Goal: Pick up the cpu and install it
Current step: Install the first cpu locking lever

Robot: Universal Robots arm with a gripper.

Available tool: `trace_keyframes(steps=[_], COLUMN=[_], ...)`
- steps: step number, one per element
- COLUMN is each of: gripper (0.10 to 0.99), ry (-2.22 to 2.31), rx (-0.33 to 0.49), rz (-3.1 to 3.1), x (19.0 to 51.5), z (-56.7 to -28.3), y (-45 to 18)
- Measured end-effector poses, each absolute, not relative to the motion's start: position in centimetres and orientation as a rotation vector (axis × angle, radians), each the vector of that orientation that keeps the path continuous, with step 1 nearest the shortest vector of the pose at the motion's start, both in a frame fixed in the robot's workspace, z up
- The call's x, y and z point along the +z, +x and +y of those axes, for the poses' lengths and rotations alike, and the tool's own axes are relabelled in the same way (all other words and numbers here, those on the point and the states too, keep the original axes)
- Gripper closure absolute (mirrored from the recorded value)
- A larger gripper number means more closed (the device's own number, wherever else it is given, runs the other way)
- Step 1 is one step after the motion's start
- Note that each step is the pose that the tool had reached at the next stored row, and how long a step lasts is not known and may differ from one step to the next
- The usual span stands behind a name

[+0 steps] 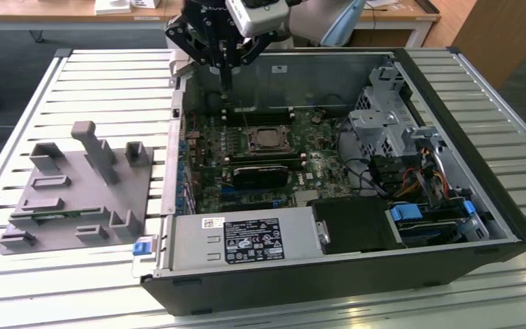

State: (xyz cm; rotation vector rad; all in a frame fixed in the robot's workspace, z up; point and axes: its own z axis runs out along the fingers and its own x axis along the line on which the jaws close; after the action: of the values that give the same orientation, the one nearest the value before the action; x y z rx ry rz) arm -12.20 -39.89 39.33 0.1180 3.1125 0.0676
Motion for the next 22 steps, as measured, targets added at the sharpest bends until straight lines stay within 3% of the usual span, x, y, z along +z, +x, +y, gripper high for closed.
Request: trace_keyframes(steps=[22], gripper=[0.98], ry=[0.118], rx=[0.068], rz=[3.112], x=[39.22], z=[-38.99], y=[-11.75])
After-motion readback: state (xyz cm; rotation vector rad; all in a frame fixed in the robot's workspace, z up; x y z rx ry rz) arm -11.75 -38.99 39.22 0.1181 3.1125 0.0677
